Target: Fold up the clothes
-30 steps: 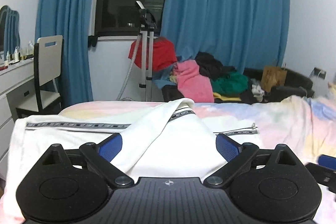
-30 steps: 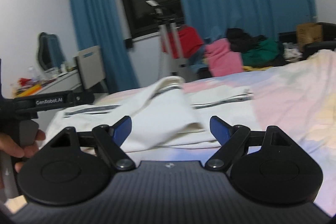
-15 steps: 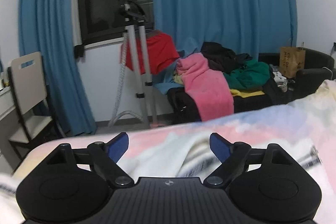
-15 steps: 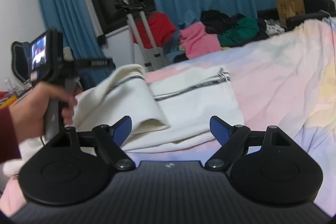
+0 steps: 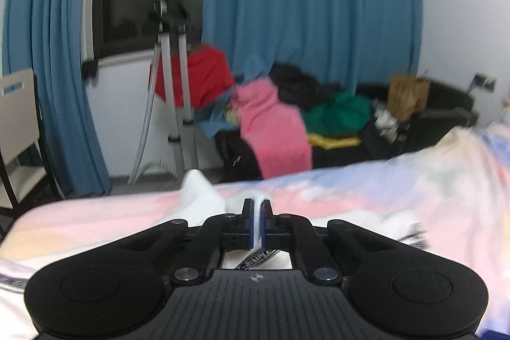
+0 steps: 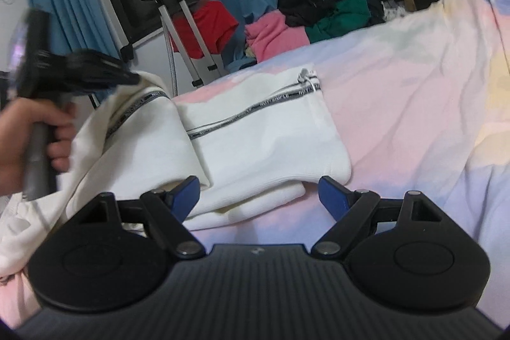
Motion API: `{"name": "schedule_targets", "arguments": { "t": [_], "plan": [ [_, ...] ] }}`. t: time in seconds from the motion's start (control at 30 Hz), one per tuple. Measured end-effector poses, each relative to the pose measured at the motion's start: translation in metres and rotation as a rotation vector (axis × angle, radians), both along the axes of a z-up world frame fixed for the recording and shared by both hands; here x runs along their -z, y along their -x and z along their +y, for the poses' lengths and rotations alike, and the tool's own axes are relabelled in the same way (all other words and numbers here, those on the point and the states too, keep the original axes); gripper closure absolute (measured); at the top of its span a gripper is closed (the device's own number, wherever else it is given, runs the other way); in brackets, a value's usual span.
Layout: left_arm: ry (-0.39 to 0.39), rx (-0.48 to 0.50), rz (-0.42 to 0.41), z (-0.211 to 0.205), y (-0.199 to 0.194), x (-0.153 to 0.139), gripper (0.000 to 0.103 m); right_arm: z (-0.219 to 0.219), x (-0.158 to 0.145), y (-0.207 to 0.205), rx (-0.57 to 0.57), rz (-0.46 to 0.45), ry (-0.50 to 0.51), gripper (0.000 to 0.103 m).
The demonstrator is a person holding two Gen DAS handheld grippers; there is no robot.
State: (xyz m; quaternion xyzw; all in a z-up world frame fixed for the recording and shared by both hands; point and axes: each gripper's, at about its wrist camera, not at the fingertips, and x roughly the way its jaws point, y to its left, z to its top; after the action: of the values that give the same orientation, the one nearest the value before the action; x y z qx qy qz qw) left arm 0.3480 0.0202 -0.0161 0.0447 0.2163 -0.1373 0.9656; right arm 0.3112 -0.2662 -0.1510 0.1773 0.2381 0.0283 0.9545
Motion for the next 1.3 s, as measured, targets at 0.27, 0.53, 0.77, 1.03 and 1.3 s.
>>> {"name": "schedule_targets", "arguments": {
  "t": [0.27,0.53,0.77,1.03,1.3],
  "plan": [
    [0.076,0.053,-0.064,0.036,0.167,-0.026,0.099,0.03,-0.014,0.052,-0.022,-0.104,0.064,0.019],
    [0.159,0.045,0.081,0.056,0.253,0.011,0.099,0.029,-0.018,0.105,-0.089,-0.106,-0.133,0.02],
    [0.251,0.065,0.189,0.066,0.246,0.03,0.099,0.01,-0.031,0.099,-0.044,-0.026,-0.3,0.025],
    [0.349,0.087,0.232,0.076,0.218,0.041,0.099,-0.002,-0.056,-0.006,0.044,0.081,-0.361,0.025],
    [0.374,0.126,0.263,0.072,0.188,0.067,0.099,0.014,-0.04,-0.106,0.169,0.206,-0.274,0.031]
  ]
}}
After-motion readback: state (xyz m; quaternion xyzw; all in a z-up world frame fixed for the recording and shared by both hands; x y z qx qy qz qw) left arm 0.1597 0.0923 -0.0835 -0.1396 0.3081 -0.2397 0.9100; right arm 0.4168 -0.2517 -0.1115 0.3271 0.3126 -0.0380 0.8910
